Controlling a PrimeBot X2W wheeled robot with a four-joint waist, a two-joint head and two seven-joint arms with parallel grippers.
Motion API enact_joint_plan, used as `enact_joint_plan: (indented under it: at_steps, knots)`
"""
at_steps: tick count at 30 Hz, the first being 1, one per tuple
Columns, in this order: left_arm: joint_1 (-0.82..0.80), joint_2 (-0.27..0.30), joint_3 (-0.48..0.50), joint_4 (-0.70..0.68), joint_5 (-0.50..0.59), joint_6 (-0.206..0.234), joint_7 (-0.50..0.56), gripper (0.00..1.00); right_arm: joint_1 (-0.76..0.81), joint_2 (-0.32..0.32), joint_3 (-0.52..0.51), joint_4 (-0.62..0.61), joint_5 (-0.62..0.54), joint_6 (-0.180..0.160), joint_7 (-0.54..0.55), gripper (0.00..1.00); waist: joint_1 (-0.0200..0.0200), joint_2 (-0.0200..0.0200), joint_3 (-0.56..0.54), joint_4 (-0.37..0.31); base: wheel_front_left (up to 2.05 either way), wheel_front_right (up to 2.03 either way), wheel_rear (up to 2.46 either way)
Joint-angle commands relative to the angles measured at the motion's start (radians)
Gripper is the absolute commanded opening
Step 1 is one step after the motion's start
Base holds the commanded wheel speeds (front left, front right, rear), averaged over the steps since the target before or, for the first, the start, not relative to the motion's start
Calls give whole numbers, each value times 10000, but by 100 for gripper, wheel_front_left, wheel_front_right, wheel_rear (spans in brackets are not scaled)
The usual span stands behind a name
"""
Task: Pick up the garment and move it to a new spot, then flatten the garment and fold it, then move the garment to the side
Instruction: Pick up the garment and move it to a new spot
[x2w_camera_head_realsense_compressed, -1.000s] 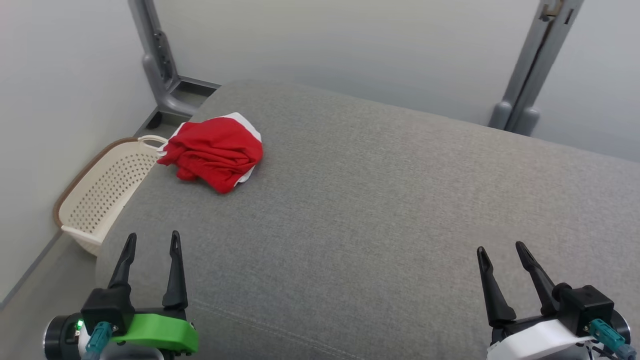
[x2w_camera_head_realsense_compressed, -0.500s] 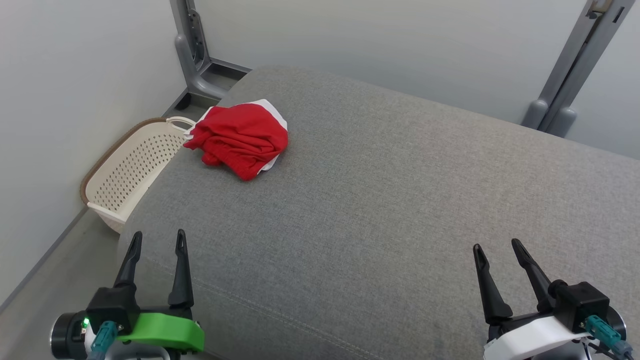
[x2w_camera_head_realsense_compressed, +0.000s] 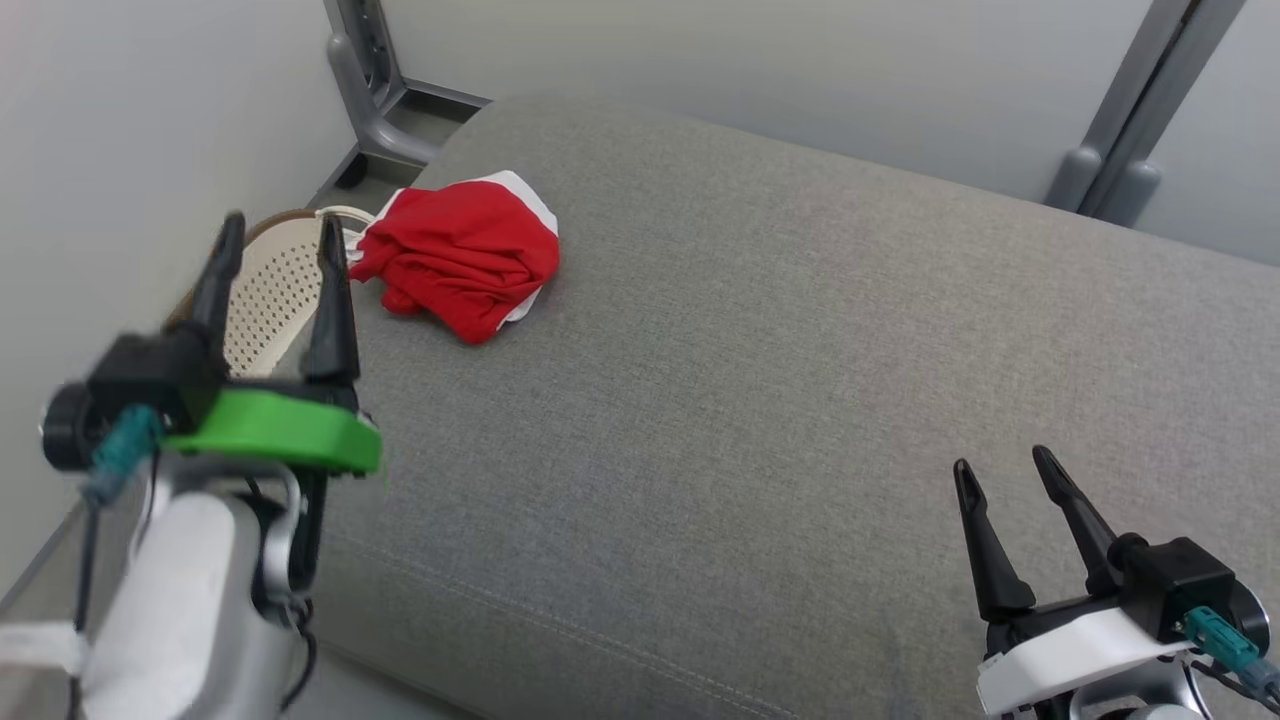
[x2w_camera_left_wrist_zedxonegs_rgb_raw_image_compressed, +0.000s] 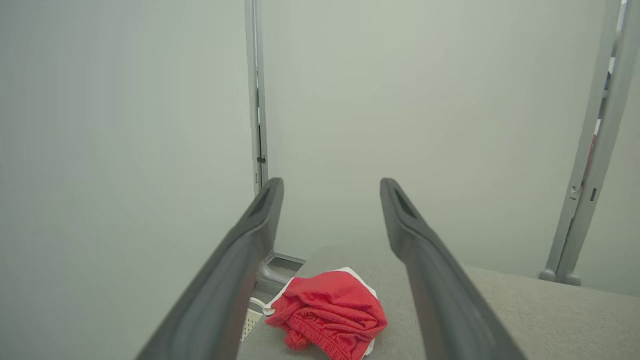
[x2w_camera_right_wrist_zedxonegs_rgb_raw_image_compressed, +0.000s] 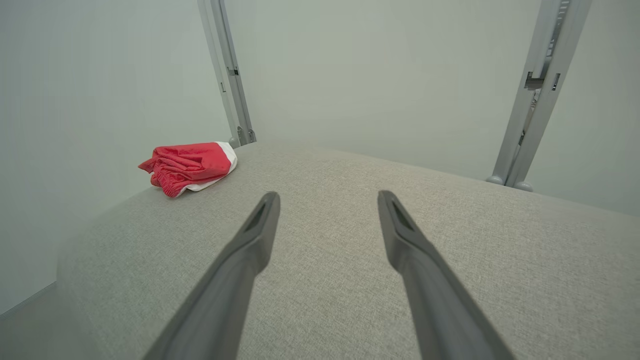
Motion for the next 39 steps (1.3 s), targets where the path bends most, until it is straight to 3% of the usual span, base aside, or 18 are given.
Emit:
enact_joint_plan:
  at_steps: [1, 5, 12, 19, 26, 34, 35, 36, 37, 39]
  knots:
    - [-735, 140, 72, 247, -189, -184, 435, 100, -180, -111, -11, -102, -73, -15, 46, 100, 0, 0, 474, -438, 0, 0, 0]
    - [-2028, 306, 123, 1078, -518, -497, 1307, 100, -358, -253, 6, -238, -75, -15, 108, 100, 0, 0, 914, -809, 0, 0, 0]
    - [-4408, 518, 65, 4506, -1315, -1343, 3370, 100, -893, -549, 117, -383, 21, -15, 103, 100, 0, 0, 1941, -1777, 0, 0, 0]
    - [-5517, 642, 94, 7383, -2035, -1748, 4869, 100, -1320, -819, 140, -432, 114, -15, 79, 100, 0, 0, 2923, -2552, 0, 0, 0]
    - [-5959, 752, 370, 9162, -2571, -1856, 5236, 100, -1762, -1158, 214, -546, 256, -15, 84, 100, 0, 0, 3740, -3079, 0, 0, 0]
    - [-6169, 697, 668, 10531, -3018, -1872, 4903, 100, -1953, -1357, 44, -643, 320, -15, 57, 100, 0, 0, 4149, -3380, 0, 0, 0]
    - [-6168, 668, 666, 10621, -3039, -1881, 4852, 55, -1952, -1364, 35, -636, 328, -15, 67, 100, 0, 0, 4149, -3383, 0, 0, 0]
    - [-6174, 673, 639, 10680, -3013, -1890, 4742, 31, -1958, -1370, 25, -630, 344, -15, 75, 100, 0, 0, 4139, -3380, 0, 0, 0]
    - [-6206, 706, 662, 10754, -3033, -1885, 4649, 0, -1977, -1369, 28, -625, 357, -15, 90, 100, 0, 0, 4120, -3377, 0, 0, 0]
    - [-6278, 760, 559, 10834, -2932, -1918, 4479, 0, -1984, -1341, 28, -618, 367, -15, 110, 100, 0, 0, 4031, -3348, 0, 0, 0]
